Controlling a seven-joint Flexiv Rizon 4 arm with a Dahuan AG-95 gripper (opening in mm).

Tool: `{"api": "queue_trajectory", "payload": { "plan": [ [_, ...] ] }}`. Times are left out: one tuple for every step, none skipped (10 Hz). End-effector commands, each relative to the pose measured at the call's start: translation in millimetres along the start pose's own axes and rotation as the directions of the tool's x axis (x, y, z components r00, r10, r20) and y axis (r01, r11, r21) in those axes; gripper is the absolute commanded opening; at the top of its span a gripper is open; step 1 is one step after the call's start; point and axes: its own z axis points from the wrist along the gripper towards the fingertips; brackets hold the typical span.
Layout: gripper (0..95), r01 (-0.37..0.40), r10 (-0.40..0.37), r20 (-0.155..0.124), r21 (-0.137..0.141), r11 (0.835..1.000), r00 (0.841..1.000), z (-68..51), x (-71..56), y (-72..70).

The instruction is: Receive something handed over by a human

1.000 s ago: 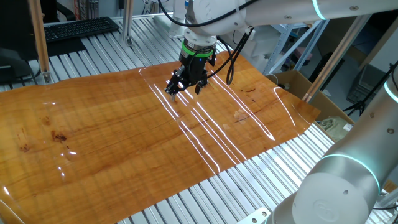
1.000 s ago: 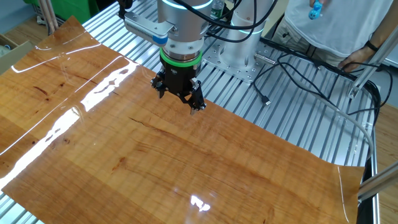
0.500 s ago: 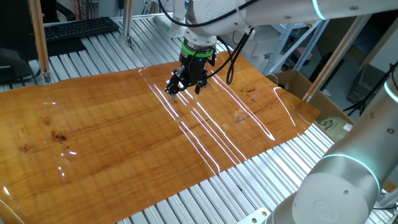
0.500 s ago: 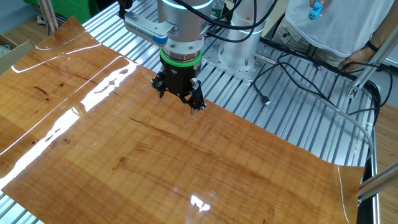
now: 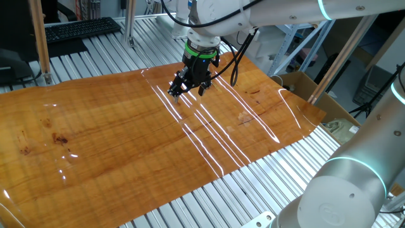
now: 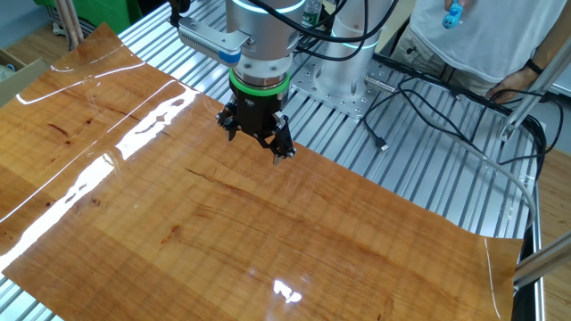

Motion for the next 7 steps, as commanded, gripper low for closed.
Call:
{"api": "queue_trajectory", "payload": {
  "plan": [
    [38.0, 0.011, -0.011, -0.026, -0.004, 1.0, 1.0, -0.1, 0.2, 0.0],
    [38.0, 0.011, -0.011, -0.025, -0.006, 1.0, 1.0, 0.1, 1.1, 0.5],
    [38.0, 0.012, -0.012, -0.025, -0.006, 1.0, 1.0, 0.8, 2.4, 0.9],
    [38.0, 0.013, -0.013, -0.024, -0.007, 1.0, 1.0, 1.6, 3.7, 1.3],
    [38.0, 0.013, -0.013, -0.024, -0.006, 1.0, 1.0, 2.1, 4.8, 1.5],
    [38.0, 0.014, -0.014, -0.022, -0.005, 1.0, 1.0, 2.7, 6.1, 2.0],
    [38.0, 0.015, -0.015, -0.021, -0.004, 1.0, 1.0, 3.1, 7.1, 2.3]
  ]
}}
